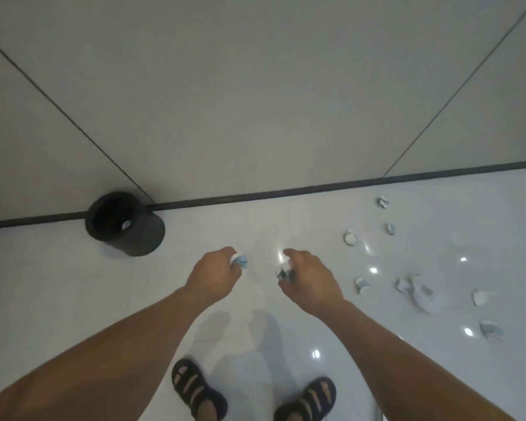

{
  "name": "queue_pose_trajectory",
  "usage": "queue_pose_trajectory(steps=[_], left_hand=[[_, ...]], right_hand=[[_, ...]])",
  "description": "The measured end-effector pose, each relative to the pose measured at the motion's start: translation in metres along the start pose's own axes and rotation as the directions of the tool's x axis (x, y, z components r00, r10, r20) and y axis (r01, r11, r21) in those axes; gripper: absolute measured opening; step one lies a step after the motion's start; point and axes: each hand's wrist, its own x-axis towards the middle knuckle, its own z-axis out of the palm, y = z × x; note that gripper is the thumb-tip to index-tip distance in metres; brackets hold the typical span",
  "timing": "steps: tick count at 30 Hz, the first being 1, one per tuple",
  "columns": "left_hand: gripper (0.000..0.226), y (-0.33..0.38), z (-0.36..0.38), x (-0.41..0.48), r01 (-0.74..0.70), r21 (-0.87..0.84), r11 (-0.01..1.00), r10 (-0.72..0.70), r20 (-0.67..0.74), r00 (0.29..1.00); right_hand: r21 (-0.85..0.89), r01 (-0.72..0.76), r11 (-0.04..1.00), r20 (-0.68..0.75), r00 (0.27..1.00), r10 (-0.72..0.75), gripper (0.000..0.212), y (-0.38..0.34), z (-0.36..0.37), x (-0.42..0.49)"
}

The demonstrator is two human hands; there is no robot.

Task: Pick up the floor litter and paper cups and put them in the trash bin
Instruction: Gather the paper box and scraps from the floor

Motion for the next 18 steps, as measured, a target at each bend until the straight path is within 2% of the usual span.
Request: queue_pose_trajectory(steps=[10,18], left_hand=[[0.024,-0.183,-0.135,-0.010,0.172,-0.118,0.978,-0.189,-0.149,0.971],[0.028,-0.280,-0.194,0.020,0.276,-0.169,0.946,-0.304,-0.170,0.937]], right_hand=[[-0.031,0.174,0.984,0.126,0.978,-0.169,0.058,-0.227,0.072,0.082],[-0.054,0.253,0.966,0.180,0.954,-0.240,0.055,-0.321,0.112,0.162]])
